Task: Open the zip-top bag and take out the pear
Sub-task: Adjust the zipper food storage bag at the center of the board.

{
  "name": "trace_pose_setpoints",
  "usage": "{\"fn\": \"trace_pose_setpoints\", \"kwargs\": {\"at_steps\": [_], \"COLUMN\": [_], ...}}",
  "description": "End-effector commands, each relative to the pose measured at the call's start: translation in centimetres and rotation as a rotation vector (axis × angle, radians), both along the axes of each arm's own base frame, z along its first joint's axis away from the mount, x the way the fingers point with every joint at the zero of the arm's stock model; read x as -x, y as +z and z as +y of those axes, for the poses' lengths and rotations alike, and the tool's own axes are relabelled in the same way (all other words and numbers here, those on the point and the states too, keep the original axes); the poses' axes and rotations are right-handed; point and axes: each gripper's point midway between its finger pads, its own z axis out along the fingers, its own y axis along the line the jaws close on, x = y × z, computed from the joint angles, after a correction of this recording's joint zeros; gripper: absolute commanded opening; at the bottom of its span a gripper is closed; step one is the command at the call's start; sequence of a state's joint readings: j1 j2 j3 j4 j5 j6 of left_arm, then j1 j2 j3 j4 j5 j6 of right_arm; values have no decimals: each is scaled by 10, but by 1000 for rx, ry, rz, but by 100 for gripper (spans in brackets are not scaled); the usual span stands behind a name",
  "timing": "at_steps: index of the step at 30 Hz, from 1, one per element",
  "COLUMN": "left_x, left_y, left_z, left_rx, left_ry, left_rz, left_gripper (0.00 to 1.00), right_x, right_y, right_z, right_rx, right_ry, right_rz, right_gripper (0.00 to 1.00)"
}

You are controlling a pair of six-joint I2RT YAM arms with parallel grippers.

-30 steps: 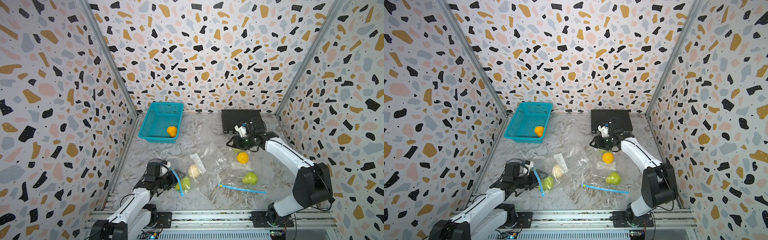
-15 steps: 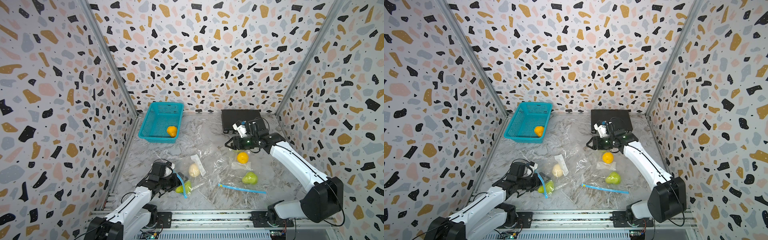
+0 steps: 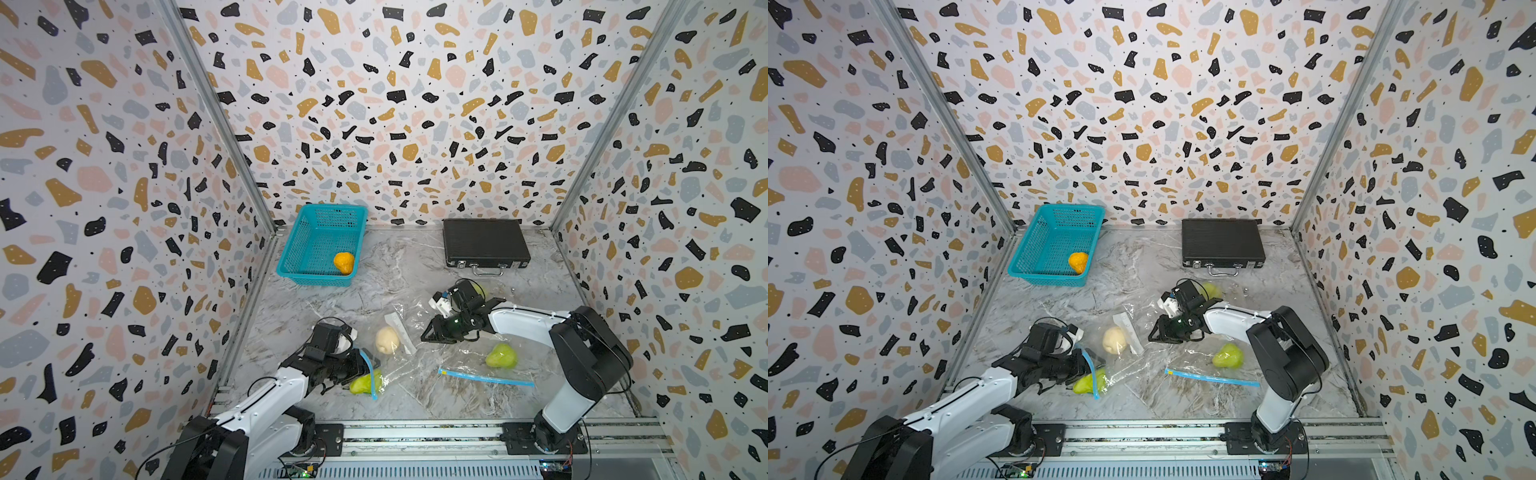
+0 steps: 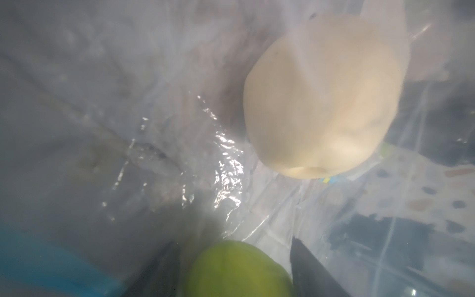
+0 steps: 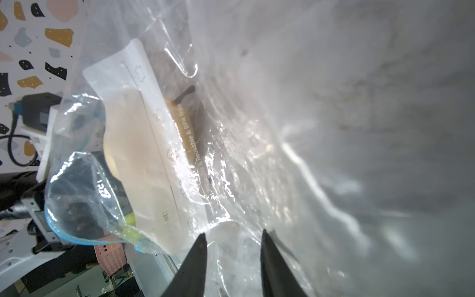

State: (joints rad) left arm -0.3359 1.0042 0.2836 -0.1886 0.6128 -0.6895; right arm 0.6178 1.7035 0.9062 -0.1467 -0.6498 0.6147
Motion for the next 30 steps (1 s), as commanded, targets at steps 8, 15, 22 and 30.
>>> {"fn": "trace_pose_setpoints", "kwargs": {"at_steps": [8, 15, 22, 30], "left_x": [-16, -54, -87, -78], "left_y": [12, 11, 21, 15], "left_z": [-11, -31, -46, 10], "left_rx": [33, 73, 98, -50], "left_ry": [-22, -47, -91, 19], "left_rz": [-15, -21, -31, -26], "left_gripper": [49, 47, 73, 99], "right_x": [-57, -90, -116, -118], "right_y": [11, 0, -12, -18], "right_z": [-8, -35, -47, -48], "right_rx": [-47, -35, -41, -36], "right_ry": [-132, -250, -318, -320], "right_rz": [-58, -57, -21, -11], "right_gripper": [31, 26, 22, 23]}}
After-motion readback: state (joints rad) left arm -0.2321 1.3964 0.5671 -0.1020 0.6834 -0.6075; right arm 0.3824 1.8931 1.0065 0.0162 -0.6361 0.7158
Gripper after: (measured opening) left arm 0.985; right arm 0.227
